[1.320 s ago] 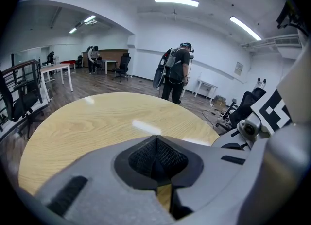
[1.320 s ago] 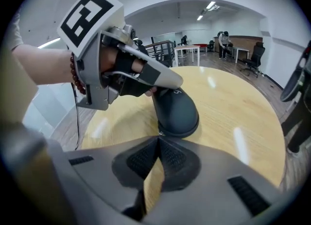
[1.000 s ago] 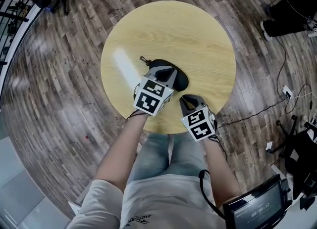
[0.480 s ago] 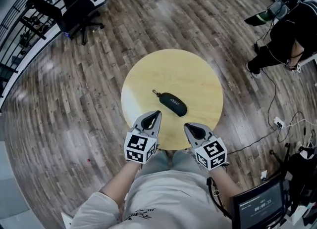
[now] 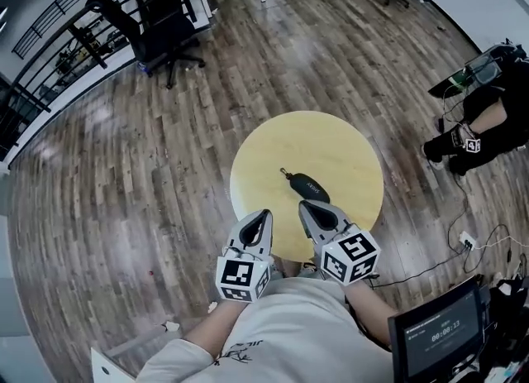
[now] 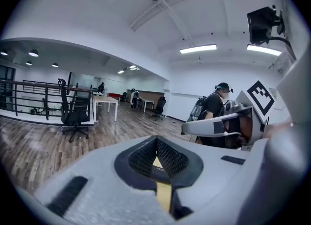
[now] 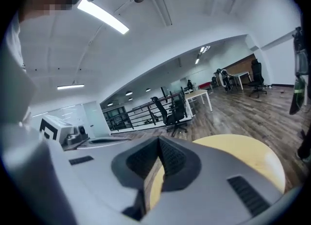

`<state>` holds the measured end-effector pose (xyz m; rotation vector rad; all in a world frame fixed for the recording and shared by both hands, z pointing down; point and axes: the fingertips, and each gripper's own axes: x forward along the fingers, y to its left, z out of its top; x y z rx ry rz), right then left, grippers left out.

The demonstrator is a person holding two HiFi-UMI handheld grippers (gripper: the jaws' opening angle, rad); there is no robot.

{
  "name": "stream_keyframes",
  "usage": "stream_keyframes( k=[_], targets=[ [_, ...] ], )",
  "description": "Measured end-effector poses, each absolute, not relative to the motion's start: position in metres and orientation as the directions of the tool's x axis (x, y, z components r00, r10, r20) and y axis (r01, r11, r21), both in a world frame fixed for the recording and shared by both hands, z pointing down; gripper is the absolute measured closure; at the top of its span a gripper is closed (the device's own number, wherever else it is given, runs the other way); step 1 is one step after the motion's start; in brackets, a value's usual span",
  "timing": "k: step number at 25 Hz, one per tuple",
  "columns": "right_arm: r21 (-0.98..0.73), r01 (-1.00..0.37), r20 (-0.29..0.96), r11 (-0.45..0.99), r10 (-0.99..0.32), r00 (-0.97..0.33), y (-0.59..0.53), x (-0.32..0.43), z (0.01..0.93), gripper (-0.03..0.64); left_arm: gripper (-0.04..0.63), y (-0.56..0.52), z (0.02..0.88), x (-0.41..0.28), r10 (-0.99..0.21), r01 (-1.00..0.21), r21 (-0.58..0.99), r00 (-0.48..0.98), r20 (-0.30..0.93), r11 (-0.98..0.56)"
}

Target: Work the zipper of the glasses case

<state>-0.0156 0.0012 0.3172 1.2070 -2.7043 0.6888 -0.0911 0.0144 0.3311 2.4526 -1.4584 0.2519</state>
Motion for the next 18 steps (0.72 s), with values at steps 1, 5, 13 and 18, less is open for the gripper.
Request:
stream_keyframes(
  k=[1, 5, 13, 18],
  targets=[
    [-0.360, -0.725, 0.267, 0.588, -0.679, -0.684, 0.002, -0.020, 0.317, 0.615, 0.589, 0.014, 0.329, -0.089, -0.830, -0.878, 0.146, 0.478, 0.286, -0.456],
    [-0.345, -0.730, 0.272, 0.591, -0.681, -0.680, 0.010, -0.034, 0.318, 0.615, 0.589, 0.017, 0.322, -0.087, -0.843, -0.882, 0.166, 0.471, 0.259, -0.441],
    [-0.239, -0.760, 0.350, 0.604, -0.676, -0.648, 0.019, -0.040, 0.324, 0.617, 0.589, 0.019, 0.320, -0.076, -0.824, -0.866, 0.151, 0.500, 0.265, -0.477],
    [-0.245, -0.762, 0.345, 0.599, -0.681, -0.646, 0.017, -0.036, 0.323, 0.617, 0.589, 0.017, 0.321, -0.072, -0.821, -0.863, 0.146, 0.505, 0.266, -0.484]
  ],
)
